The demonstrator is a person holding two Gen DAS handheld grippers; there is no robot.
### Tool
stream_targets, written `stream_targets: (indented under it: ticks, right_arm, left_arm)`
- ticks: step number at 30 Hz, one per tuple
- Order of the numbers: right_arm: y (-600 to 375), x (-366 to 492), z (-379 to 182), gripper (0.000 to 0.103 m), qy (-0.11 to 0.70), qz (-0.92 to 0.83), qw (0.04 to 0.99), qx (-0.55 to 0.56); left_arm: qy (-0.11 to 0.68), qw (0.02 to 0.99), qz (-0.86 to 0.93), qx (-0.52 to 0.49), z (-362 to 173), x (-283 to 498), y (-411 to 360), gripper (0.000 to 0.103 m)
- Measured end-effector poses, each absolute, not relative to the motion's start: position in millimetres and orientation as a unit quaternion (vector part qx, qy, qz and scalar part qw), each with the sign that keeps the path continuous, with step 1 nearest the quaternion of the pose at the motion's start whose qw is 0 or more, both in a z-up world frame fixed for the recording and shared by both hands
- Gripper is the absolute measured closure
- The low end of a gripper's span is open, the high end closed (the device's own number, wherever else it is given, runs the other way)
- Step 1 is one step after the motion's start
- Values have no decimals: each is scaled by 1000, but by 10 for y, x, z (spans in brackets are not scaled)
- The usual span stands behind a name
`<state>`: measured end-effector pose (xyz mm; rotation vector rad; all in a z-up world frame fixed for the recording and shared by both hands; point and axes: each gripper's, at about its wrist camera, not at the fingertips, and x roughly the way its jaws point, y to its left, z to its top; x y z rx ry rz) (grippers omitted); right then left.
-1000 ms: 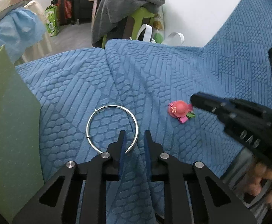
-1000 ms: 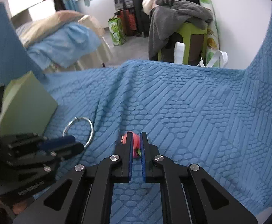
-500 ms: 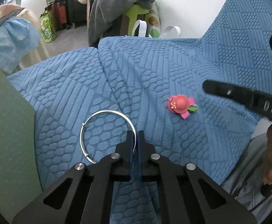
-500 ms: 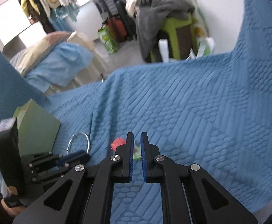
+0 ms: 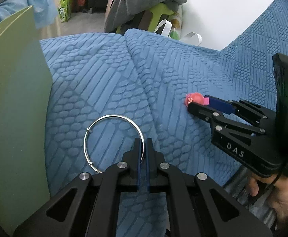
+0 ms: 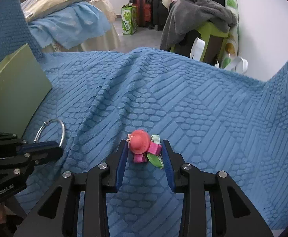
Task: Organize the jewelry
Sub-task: 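Close the left tool on the hoop bangle while the right tool grasps the pink hat keychain, then lift the hoop bangle with the left tool while the right tool carries the hat keychain toward the box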
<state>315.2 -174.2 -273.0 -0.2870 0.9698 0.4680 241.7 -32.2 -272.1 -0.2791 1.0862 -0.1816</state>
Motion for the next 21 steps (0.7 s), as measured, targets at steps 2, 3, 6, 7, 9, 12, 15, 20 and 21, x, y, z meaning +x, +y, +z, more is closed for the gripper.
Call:
stream_targets:
  ticks: [2,3,6,7,9,12,15,20,21]
  right_arm:
    - [-1772,3145,-2706,74,456,220,853,-126]
    - [-1813,3151,-2673,74,456,224,855,-108]
    - [-1934,3167,-2533,74,447,217,865,-70]
    - [-1992,3165,-2479,74,444,215,868,-56]
    - [-2116,3149,-2376,74,441,211,872,-19]
    - [-2296,3087,-2254,74,438,203,875,24]
    - [-2399,3008,-2179,74,440,196,875,44]
    - [-2420,2937,-1976,74,437,184,879,46]
    - [-2393,2917,-1907,74,432,183,882,37]
  left_arm:
    - [513,843,-87,-138,-2705,2403,-316,100]
    - [511,843,-88,-141,-2683,2396,-312,100]
    - [504,846,-90,-148,-2603,2377,-306,100]
    - [500,847,-93,-154,-2564,2368,-301,100]
    - [494,850,-96,-158,-2494,2346,-284,100]
    - [485,855,-99,-157,-2373,2338,-284,100]
    - [479,857,-99,-164,-2267,2342,-258,100]
    - [469,864,-96,-158,-2057,2354,-215,100]
    - [464,866,-97,-159,-1999,2351,-200,100]
